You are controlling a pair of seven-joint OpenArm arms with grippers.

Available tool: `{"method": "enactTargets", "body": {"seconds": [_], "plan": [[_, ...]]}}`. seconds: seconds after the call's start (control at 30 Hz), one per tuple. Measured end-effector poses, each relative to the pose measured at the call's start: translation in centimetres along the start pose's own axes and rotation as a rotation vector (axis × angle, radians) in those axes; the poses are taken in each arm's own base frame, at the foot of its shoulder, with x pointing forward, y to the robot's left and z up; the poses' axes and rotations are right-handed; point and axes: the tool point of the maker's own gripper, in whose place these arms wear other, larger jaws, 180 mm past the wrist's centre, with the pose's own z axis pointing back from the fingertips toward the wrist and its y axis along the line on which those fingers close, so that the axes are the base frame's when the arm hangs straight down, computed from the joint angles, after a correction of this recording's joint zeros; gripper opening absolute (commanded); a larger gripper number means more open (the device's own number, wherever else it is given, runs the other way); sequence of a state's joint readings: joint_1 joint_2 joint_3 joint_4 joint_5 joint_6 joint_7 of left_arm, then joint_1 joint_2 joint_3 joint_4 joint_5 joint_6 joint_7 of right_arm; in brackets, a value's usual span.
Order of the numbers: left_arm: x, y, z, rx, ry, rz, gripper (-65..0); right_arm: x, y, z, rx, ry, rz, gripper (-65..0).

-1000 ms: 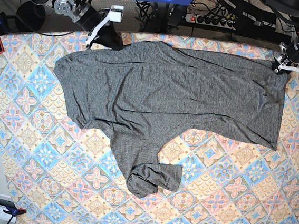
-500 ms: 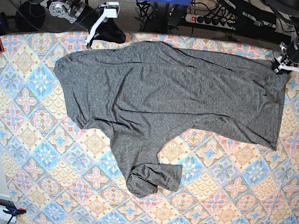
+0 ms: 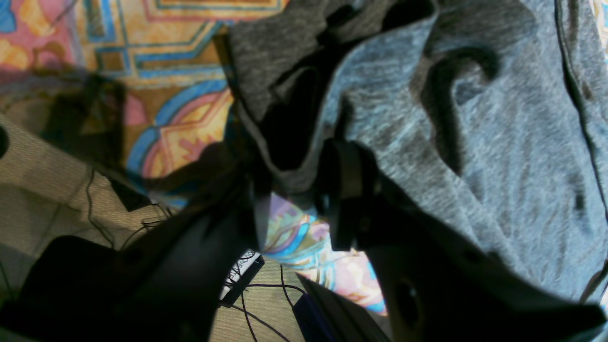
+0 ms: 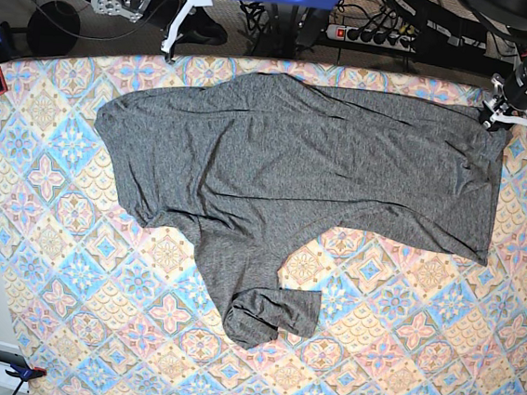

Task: Layout the t-shirt on the table in an organized manner, then fold the t-shirt properly
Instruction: 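Release the shoulder corner with the right gripper and raise it away, then move the right gripper down to the shirt's collar edge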

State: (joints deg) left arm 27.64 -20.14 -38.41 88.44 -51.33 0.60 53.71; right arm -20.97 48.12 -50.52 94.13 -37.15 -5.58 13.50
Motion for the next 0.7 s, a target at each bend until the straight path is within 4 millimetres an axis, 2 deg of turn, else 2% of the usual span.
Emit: {"method": "enactTargets", "body": {"seconds": [0.17,0.33,0.4,0.57,0.7], "plan": [[0.0,0.0,0.0,0.000,0.000,0.000,-46.6,0.6,0.0,-0.8,0.003,-0.008,-0.019,-65.0],[-0.1,0.0,0.0,-0.001,0.000,0.002,-46.6,3.0,-1.2,-2.1,-0.035,-0.053,-0.041,-65.0],[0.0,0.0,0.0,0.000,-0.001,0.002,-46.6,3.6,-1.3,-2.8,-0.013,-0.053,-0.054,-65.0],[0.2,-0.3,-0.1,-0.004,-0.003,0.003,-46.6,6.6,-1.4,-4.3,0.010,-0.121,-0.100,-65.0],[0.3,-0.4,-0.2,-0.005,-0.007,0.004,-46.6,6.7,-1.6,-5.0,0.043,-0.127,-0.094,-65.0]]}}
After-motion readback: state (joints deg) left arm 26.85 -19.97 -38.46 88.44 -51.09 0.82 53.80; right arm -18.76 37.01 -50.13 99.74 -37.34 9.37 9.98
